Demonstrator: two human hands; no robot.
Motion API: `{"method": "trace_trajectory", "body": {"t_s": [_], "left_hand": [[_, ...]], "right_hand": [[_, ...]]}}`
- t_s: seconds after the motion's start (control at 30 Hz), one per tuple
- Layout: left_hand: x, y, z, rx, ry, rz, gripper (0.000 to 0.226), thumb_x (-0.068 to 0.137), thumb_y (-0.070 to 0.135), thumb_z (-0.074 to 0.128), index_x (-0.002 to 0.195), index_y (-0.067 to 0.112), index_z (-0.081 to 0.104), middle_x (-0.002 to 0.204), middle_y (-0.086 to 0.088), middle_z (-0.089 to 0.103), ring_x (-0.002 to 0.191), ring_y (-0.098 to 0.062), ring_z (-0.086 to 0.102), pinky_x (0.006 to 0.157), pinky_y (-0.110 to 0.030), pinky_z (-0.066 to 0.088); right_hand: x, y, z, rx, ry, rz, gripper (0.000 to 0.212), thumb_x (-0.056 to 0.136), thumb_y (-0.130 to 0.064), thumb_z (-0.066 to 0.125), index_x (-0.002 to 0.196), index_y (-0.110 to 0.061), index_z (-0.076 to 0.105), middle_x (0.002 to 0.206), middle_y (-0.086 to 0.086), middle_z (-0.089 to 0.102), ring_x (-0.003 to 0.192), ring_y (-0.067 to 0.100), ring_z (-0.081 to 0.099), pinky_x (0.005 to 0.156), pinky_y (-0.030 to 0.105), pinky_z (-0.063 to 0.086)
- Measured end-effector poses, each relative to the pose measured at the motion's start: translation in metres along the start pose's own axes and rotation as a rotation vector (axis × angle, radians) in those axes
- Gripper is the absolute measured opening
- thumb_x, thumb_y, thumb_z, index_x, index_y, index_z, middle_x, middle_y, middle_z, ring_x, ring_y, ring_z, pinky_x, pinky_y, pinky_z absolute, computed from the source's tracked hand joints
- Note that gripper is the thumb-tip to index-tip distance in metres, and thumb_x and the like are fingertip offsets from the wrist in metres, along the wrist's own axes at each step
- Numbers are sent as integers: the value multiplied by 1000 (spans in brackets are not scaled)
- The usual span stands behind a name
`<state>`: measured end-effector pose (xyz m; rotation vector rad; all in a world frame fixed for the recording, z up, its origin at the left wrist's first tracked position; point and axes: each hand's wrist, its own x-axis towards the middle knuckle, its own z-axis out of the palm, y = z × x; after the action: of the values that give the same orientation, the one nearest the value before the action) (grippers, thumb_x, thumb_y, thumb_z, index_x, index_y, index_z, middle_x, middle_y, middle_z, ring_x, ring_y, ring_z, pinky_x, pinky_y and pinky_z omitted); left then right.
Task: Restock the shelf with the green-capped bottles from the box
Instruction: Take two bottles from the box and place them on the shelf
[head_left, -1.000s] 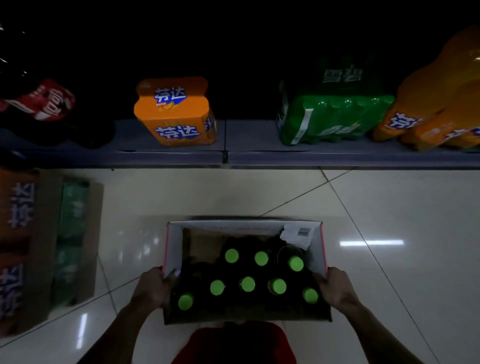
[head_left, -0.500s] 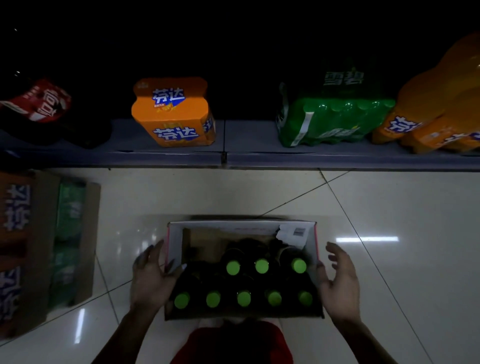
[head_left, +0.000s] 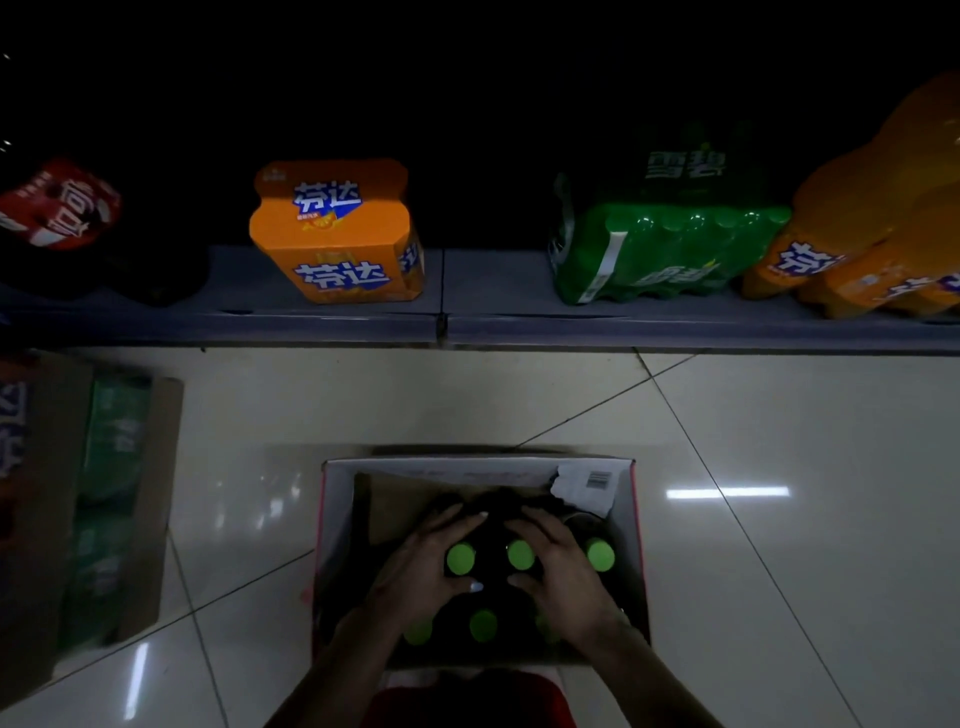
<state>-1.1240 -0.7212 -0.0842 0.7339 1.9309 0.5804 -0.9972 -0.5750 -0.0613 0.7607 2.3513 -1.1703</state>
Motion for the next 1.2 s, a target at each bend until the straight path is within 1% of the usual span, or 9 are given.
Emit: {"method": "trace_trajectory", "body": {"t_s": [0.17, 0.33, 0.43, 0.53, 0.67, 0.77, 0.87, 1.03, 1.2], "left_hand": [[16, -3, 1, -211, 69, 38, 58, 70, 29, 80, 123, 27, 59, 138, 6, 51, 132, -11, 44, 111, -19, 32], [-19, 37, -38, -271, 228, 0, 47, 67, 34, 80, 100, 57, 55, 113, 28, 61, 113, 6, 54, 88, 8, 30], [-67, 88, -84, -312, 295, -8, 55, 63, 41, 82, 105, 63, 55, 108, 32, 63, 105, 9, 58, 90, -3, 41], [-123, 163, -137, -518, 359, -14, 58, 61, 28, 86, 113, 39, 65, 109, 12, 72, 106, -6, 64, 96, -26, 50], [-209, 287, -220, -699, 471, 92, 44, 50, 28, 84, 93, 27, 74, 88, 3, 78, 85, -10, 70, 75, -24, 57], [-272, 375, -283, -751, 517, 222, 36, 56, 24, 80, 92, 23, 76, 87, 2, 77, 78, -1, 69, 63, -11, 52], [-330, 457, -340, -690, 519, 382, 36, 61, 27, 76, 96, 19, 75, 92, 0, 76, 84, -1, 67, 71, -10, 51], [-417, 569, -410, -655, 596, 607, 29, 61, 29, 75, 89, 21, 77, 77, 7, 76, 74, 2, 68, 63, -9, 51], [-486, 649, -470, -553, 752, 756, 26, 64, 42, 80, 85, 27, 75, 77, 11, 74, 79, -1, 67, 77, -24, 51]], "right_hand": [[15, 3, -7, 204, 104, 9, 54, 76, -12, 72, 128, -22, 56, 141, -9, 47, 131, 2, 38, 107, 9, 25], [-13, -25, -49, 397, 207, 74, 44, 71, -20, 78, 113, -28, 65, 110, -15, 69, 106, -1, 60, 90, 3, 40], [-50, -67, -101, 498, 251, 84, 39, 68, -25, 81, 96, -48, 65, 90, -26, 72, 90, -9, 64, 77, 3, 47], [-96, -128, -168, 551, 266, 25, 36, 68, -24, 81, 95, -44, 68, 94, -19, 73, 92, -5, 66, 80, 12, 50], [-164, -225, -273, 602, 286, -107, 35, 66, -26, 82, 97, -36, 71, 100, -11, 74, 97, 0, 65, 79, 10, 49], [-216, -302, -356, 603, 279, -239, 30, 65, -33, 82, 93, -36, 71, 97, -10, 74, 94, 2, 66, 76, 12, 50], [-267, -375, -430, 588, 283, -396, 30, 67, -38, 80, 93, -25, 72, 93, -5, 75, 89, 6, 68, 77, 17, 52], [-344, -474, -528, 637, 349, -626, 26, 68, -25, 78, 89, -11, 73, 81, -3, 73, 79, 6, 65, 71, 19, 52], [-403, -551, -601, 683, 364, -787, 32, 63, -26, 76, 86, -4, 71, 74, -2, 70, 71, 7, 65, 65, 17, 52]]}}
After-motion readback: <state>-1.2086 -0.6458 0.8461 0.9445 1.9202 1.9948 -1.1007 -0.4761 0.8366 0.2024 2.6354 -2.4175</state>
